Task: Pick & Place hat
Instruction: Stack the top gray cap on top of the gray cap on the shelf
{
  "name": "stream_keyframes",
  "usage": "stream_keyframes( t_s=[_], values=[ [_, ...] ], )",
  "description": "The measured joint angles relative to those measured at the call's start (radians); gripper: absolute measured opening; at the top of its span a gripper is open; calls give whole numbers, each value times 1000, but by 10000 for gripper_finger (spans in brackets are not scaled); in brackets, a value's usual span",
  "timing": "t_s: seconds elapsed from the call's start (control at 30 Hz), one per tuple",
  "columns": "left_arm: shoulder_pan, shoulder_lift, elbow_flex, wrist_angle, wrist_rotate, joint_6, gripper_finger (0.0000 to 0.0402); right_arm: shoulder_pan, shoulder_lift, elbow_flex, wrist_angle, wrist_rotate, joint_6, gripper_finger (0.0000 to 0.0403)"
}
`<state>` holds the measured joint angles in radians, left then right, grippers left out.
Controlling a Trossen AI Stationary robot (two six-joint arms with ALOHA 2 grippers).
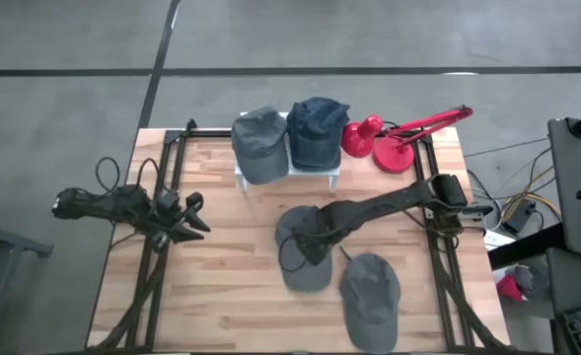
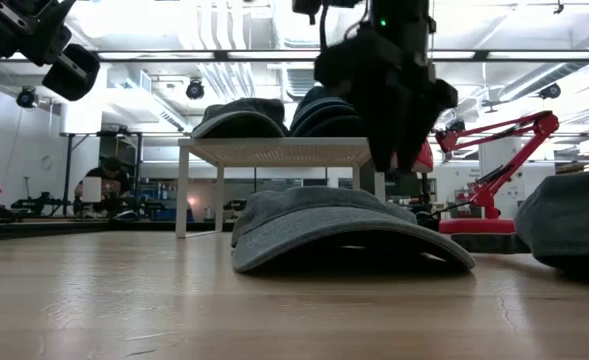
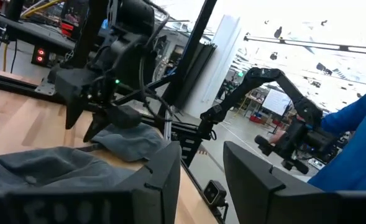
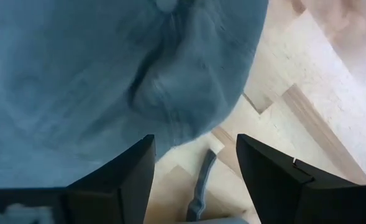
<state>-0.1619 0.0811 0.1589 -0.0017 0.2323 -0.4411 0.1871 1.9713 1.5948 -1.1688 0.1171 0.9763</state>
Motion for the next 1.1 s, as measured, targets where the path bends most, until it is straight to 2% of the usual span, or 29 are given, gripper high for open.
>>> stream_keyframes(
  t_s=[0.23,0.83,0.97,1.1],
  values=[
    [0,0,0,0,12,-6,124,-13,-1,-67,49,-19,-7,228],
    [0,0,0,1,11,-80,124,-40,-7,-330,447,-59,130,225],
    [0,0,0,1,10,-84,124,-40,-9,-348,474,-62,147,203],
    [0,0,0,1,10,-84,124,-40,-6,-342,475,-62,149,157]
  ],
)
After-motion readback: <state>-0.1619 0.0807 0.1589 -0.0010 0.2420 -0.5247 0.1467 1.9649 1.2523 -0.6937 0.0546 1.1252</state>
